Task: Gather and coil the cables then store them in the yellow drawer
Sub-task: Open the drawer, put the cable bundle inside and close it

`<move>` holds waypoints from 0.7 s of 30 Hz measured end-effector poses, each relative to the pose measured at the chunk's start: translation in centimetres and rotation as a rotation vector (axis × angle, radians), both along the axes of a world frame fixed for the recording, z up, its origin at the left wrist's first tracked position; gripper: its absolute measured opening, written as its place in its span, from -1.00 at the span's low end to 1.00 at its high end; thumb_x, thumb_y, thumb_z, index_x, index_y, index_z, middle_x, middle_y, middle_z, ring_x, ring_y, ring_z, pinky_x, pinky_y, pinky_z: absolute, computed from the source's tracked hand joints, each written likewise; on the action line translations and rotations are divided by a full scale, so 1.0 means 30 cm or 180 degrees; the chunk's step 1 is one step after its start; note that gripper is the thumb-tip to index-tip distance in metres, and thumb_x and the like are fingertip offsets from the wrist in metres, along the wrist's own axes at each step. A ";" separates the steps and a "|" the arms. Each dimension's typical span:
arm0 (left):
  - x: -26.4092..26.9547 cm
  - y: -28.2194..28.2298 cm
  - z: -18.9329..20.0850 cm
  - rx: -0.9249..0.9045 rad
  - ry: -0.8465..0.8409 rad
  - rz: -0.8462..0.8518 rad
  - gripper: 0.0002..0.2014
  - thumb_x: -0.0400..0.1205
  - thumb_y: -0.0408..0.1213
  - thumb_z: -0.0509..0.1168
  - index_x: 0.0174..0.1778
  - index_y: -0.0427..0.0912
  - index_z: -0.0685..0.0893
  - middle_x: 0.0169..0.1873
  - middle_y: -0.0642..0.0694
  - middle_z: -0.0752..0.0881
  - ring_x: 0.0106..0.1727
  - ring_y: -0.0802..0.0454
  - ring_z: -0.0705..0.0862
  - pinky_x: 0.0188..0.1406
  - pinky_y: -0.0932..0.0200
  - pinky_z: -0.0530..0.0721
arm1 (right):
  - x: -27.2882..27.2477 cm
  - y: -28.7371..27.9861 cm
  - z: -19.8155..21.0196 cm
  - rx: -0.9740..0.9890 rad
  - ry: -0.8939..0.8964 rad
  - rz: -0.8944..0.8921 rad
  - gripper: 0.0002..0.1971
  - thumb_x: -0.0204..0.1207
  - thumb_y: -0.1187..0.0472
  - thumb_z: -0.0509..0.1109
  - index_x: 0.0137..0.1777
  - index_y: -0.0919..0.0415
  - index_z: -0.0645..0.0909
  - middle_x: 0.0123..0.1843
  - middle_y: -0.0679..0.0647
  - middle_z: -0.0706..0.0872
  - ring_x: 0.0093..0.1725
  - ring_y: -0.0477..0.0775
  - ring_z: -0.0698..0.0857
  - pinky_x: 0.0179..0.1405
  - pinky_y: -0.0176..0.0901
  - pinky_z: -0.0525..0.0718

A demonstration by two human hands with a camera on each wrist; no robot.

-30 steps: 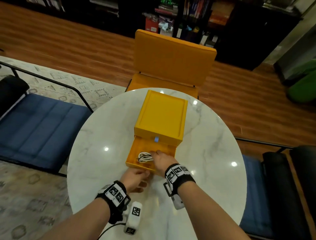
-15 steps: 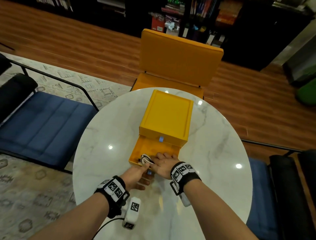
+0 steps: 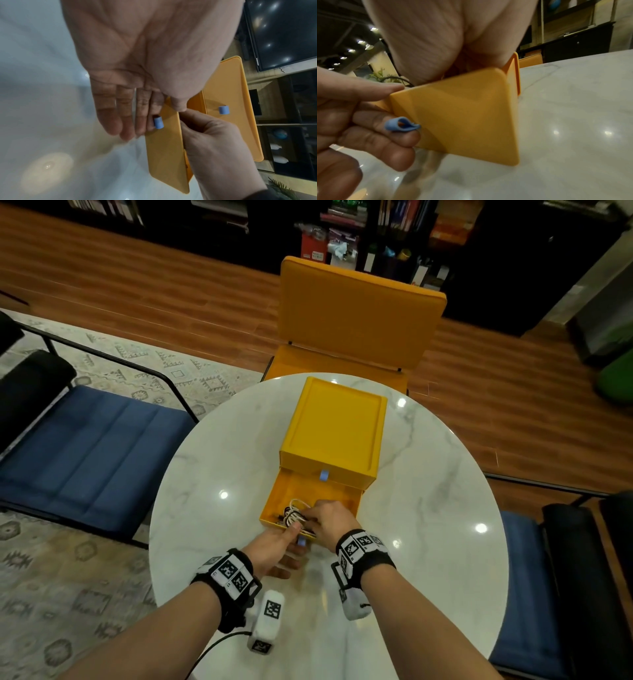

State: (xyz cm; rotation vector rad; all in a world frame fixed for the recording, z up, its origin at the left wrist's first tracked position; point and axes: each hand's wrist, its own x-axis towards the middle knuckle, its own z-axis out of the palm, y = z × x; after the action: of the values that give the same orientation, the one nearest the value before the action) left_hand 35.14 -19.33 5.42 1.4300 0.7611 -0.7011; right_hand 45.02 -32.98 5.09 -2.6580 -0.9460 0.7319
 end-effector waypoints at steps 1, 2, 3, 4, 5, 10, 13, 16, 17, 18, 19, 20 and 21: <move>0.003 0.001 0.003 -0.0003 0.0023 -0.0023 -0.41 0.76 0.24 0.08 0.22 -0.21 0.75 0.13 -0.21 0.85 -0.05 -0.11 0.80 -0.17 0.07 0.71 | -0.007 -0.002 0.000 0.0032 -0.0032 -0.0012 -0.77 0.66 0.12 0.29 0.21 0.07 0.71 0.04 0.24 0.75 0.03 0.32 0.70 -0.05 0.12 0.72; 0.006 0.001 0.007 -0.0017 0.0062 -0.0029 -0.41 0.76 0.24 0.07 0.22 -0.21 0.75 0.13 -0.19 0.85 -0.04 -0.11 0.79 -0.17 0.07 0.70 | -0.014 -0.005 0.002 0.0064 -0.0032 0.0035 -0.77 0.66 0.14 0.26 0.19 0.10 0.70 0.01 0.26 0.75 0.02 0.34 0.70 -0.06 0.14 0.71; 0.009 0.001 0.012 -0.0040 0.0120 -0.0013 -0.41 0.76 0.23 0.07 0.22 -0.20 0.75 0.13 -0.18 0.85 -0.04 -0.11 0.79 -0.17 0.06 0.70 | -0.023 -0.009 0.007 0.0078 0.0013 0.0116 -0.75 0.66 0.19 0.22 0.20 0.15 0.69 0.02 0.29 0.75 0.05 0.36 0.68 -0.03 0.16 0.69; 0.013 0.001 0.018 -0.0071 0.0185 0.0009 -0.42 0.76 0.23 0.08 0.23 -0.20 0.75 0.13 -0.17 0.85 -0.04 -0.12 0.78 -0.16 0.06 0.69 | -0.033 -0.016 0.010 0.0100 0.0067 0.0214 -0.72 0.65 0.23 0.19 0.25 0.19 0.66 0.06 0.31 0.73 0.09 0.36 0.64 0.04 0.18 0.65; 0.015 0.001 0.022 -0.0100 0.0236 0.0029 -0.43 0.76 0.23 0.08 0.22 -0.20 0.74 0.12 -0.16 0.85 -0.03 -0.12 0.78 -0.16 0.06 0.69 | -0.042 -0.024 0.021 0.0126 0.0142 0.0275 -0.67 0.64 0.25 0.17 0.33 0.22 0.61 0.13 0.32 0.72 0.15 0.35 0.60 0.14 0.18 0.60; 0.025 0.006 0.033 -0.0133 0.0377 0.0105 -0.40 0.74 0.26 0.09 0.18 -0.20 0.78 0.03 -0.14 0.87 -0.04 -0.13 0.81 -0.10 0.04 0.70 | -0.087 -0.073 0.052 -0.0223 -0.0048 0.0609 -0.40 0.55 -0.05 0.15 0.61 0.06 0.29 0.50 0.11 0.53 0.41 0.23 0.43 0.37 0.28 0.42; 0.031 0.005 0.037 -0.0165 0.0479 0.0158 -0.41 0.72 0.27 0.12 0.17 -0.18 0.80 0.08 -0.16 0.88 -0.04 -0.14 0.80 -0.11 0.02 0.70 | -0.111 -0.079 0.054 -0.0522 -0.0573 0.0895 -0.40 0.58 0.10 0.18 0.64 0.07 0.23 0.49 0.03 0.55 0.37 0.26 0.41 0.23 0.29 0.34; 0.034 0.005 0.030 -0.0104 0.0516 0.0127 -0.41 0.69 0.27 0.15 0.14 -0.17 0.82 0.04 -0.16 0.89 -0.06 -0.12 0.82 -0.13 0.03 0.70 | -0.124 -0.062 0.067 -0.0635 -0.0713 0.0798 -0.45 0.63 0.18 0.13 0.64 0.12 0.23 0.48 0.06 0.57 0.37 0.27 0.42 0.23 0.25 0.33; 0.034 0.002 0.028 -0.0062 0.0510 0.0106 -0.41 0.68 0.27 0.16 0.13 -0.18 0.83 0.01 -0.15 0.90 -0.08 -0.12 0.83 -0.13 0.04 0.71 | -0.127 -0.057 0.071 -0.0655 -0.0633 0.0711 -0.45 0.63 0.19 0.14 0.64 0.12 0.25 0.48 0.08 0.58 0.38 0.27 0.42 0.26 0.23 0.35; 0.034 0.000 0.025 -0.0019 0.0488 0.0095 -0.41 0.68 0.27 0.16 0.12 -0.18 0.83 -0.02 -0.15 0.91 -0.11 -0.11 0.84 -0.14 0.05 0.71 | -0.130 -0.051 0.075 -0.0644 -0.0541 0.0617 -0.45 0.62 0.19 0.16 0.63 0.12 0.26 0.47 0.09 0.58 0.40 0.27 0.42 0.28 0.22 0.39; 0.033 -0.002 0.023 0.0000 0.0449 0.0097 -0.41 0.68 0.27 0.16 0.11 -0.19 0.83 -0.04 -0.16 0.91 -0.13 -0.10 0.84 -0.14 0.05 0.71 | -0.131 -0.048 0.076 -0.0609 -0.0451 0.0529 -0.45 0.62 0.18 0.18 0.63 0.10 0.27 0.47 0.10 0.59 0.41 0.27 0.42 0.28 0.22 0.43; 0.032 -0.003 0.024 -0.0003 0.0401 0.0083 -0.40 0.69 0.28 0.15 0.11 -0.19 0.83 -0.03 -0.16 0.91 -0.14 -0.10 0.83 -0.14 0.05 0.71 | -0.131 -0.047 0.077 -0.0575 -0.0380 0.0455 -0.45 0.61 0.18 0.19 0.62 0.08 0.28 0.46 0.10 0.59 0.41 0.28 0.43 0.28 0.22 0.47; 0.030 -0.001 0.028 -0.0024 0.0352 0.0048 -0.41 0.70 0.28 0.15 0.12 -0.18 0.82 0.00 -0.17 0.90 -0.13 -0.10 0.83 -0.14 0.06 0.71 | -0.128 -0.047 0.077 -0.0555 -0.0338 0.0400 -0.46 0.61 0.18 0.19 0.61 0.07 0.30 0.46 0.10 0.60 0.41 0.29 0.44 0.28 0.22 0.49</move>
State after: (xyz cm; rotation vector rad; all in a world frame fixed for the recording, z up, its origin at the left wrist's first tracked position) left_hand 36.05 -19.36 6.25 1.3861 0.8533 -0.7757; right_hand 41.19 -34.38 7.40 -2.8334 -1.1345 0.7375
